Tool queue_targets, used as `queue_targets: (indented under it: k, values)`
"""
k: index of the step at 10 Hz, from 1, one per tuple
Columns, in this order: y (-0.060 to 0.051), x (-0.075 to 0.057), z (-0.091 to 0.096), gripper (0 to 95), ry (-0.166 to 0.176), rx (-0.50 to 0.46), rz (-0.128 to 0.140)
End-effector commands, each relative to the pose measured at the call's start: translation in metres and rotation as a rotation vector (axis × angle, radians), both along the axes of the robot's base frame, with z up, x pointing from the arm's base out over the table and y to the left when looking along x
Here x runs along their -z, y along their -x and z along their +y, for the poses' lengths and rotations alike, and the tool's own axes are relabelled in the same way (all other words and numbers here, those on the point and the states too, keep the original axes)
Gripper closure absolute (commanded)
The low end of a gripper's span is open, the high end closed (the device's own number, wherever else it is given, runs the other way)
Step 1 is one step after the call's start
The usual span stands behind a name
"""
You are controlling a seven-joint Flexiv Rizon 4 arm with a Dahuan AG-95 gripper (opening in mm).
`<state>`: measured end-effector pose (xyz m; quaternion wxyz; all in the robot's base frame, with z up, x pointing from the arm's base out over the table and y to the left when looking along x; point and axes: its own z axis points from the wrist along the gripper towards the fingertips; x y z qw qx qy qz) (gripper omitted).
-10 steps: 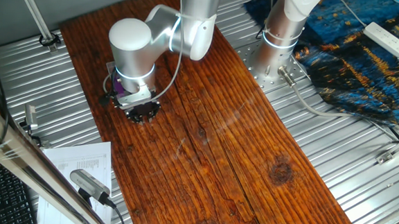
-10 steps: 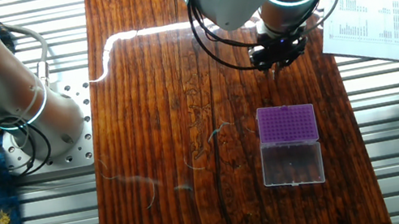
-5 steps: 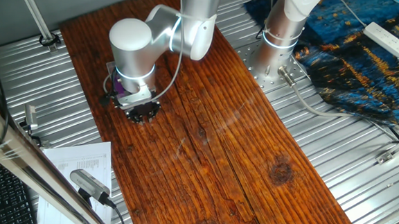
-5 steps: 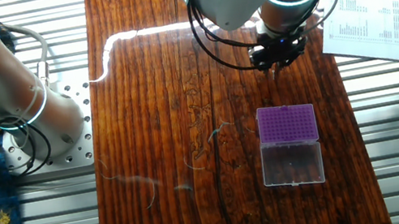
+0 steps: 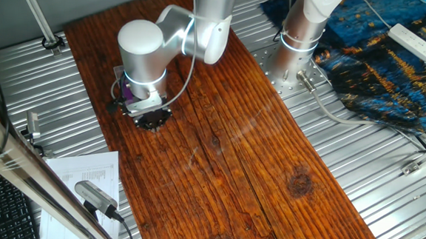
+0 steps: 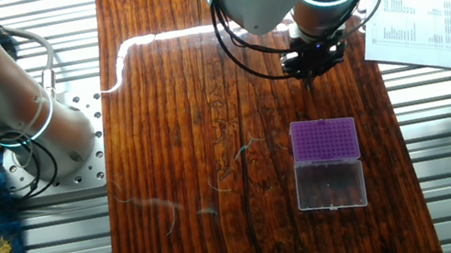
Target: Insert a small pipette tip into the holder for small pipette tips
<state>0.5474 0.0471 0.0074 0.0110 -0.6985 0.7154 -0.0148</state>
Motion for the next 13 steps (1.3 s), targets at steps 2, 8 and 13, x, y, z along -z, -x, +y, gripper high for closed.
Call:
queue_targets:
  k: [2,8,13]
  values:
    - [0.000,-0.002,0.000,95.0,0.003,0.000,0.001]
    - [-0.006,-0.040,-0.019,95.0,-0.030,0.005,0.008]
    - [-0.010,-0.076,-0.059,95.0,-0.123,-0.112,0.017]
